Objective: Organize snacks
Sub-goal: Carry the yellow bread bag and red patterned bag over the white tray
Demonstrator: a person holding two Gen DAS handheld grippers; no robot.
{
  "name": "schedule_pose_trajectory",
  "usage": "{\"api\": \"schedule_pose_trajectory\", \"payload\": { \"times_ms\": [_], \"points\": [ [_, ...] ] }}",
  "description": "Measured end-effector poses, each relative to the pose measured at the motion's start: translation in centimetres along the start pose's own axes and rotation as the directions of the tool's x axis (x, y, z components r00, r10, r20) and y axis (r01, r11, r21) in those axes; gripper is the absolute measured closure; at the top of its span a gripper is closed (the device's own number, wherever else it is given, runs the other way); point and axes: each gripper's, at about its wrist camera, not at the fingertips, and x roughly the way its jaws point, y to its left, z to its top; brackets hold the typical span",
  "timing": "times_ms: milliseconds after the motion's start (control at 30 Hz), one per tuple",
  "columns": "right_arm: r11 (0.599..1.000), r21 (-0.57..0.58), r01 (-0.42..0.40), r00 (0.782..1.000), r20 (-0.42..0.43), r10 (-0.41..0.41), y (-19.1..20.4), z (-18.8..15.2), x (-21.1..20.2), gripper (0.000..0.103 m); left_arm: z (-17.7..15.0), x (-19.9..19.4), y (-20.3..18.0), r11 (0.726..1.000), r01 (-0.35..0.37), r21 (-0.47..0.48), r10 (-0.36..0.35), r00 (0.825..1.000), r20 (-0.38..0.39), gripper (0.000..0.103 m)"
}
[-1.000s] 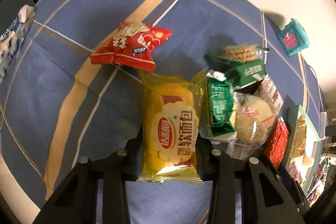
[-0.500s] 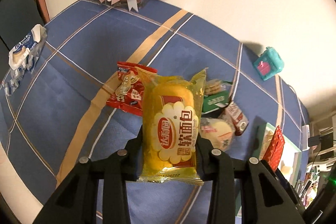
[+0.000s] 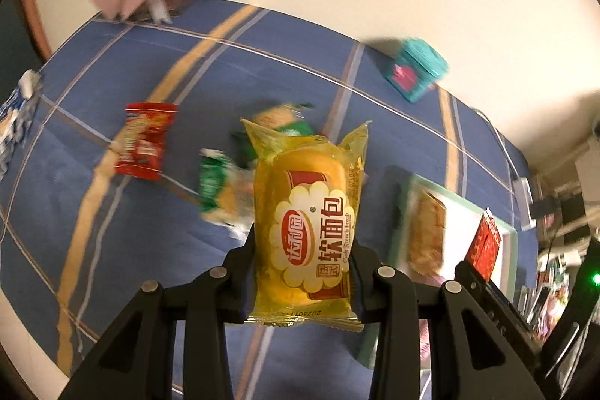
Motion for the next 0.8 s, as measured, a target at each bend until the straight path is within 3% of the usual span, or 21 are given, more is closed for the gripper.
{"api": "schedule_pose_trajectory", "payload": {
  "times_ms": [300, 533, 800],
  "points": [
    [0.988, 0.141, 0.067, 0.998, -0.007, -0.066, -8.0, 1.1, -0.1, 0.054, -2.6, 0.5, -7.7, 0.982, 0.045, 0.183, -0.042, 0.999, -0.017, 0.063],
    [0.974, 0.204, 0.098, 0.995, -0.005, -0.099, -12.7, 1.2, -0.2, 0.054, -5.3, 1.3, -14.0, 0.932, 0.094, 0.350, -0.087, 0.996, -0.037, 0.063],
    [0.975, 0.203, 0.084, 0.996, -0.004, -0.085, -14.1, 1.2, 0.7, 0.053, -6.1, 3.7, -18.1, 0.881, 0.096, 0.463, -0.094, 0.995, -0.028, 0.063]
  ]
}}
